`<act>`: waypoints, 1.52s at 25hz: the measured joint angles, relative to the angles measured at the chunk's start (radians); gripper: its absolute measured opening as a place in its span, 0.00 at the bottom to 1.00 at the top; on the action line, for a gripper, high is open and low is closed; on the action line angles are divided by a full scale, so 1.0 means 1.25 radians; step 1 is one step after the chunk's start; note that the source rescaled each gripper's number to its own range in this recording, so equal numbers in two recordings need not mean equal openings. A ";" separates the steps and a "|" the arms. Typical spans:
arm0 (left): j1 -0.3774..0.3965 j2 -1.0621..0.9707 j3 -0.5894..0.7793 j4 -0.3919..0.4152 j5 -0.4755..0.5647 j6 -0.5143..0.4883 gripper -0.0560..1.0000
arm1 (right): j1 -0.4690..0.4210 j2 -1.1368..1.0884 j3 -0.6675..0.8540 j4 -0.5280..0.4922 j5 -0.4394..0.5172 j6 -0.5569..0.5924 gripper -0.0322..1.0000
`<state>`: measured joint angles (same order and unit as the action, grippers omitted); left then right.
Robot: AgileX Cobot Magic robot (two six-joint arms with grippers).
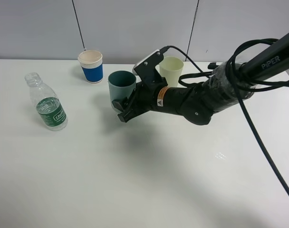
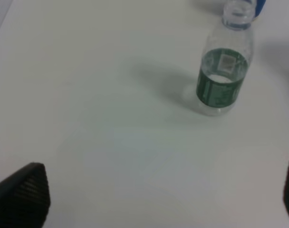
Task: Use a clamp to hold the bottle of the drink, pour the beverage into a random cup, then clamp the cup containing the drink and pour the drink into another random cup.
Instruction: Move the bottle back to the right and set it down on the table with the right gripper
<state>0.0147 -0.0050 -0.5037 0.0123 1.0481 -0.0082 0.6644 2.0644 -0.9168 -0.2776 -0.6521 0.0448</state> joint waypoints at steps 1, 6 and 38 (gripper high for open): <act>0.000 0.000 0.000 0.000 0.000 0.000 1.00 | 0.000 0.007 0.000 0.000 0.000 0.000 0.05; 0.000 0.000 0.000 0.000 0.000 0.000 1.00 | 0.000 0.030 0.000 -0.001 0.000 0.000 0.05; 0.000 0.000 0.000 0.000 0.000 0.000 1.00 | 0.002 -0.184 0.002 -0.013 0.212 0.002 0.71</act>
<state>0.0147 -0.0050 -0.5037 0.0123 1.0481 -0.0082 0.6674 1.8343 -0.9149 -0.2941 -0.3875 0.0469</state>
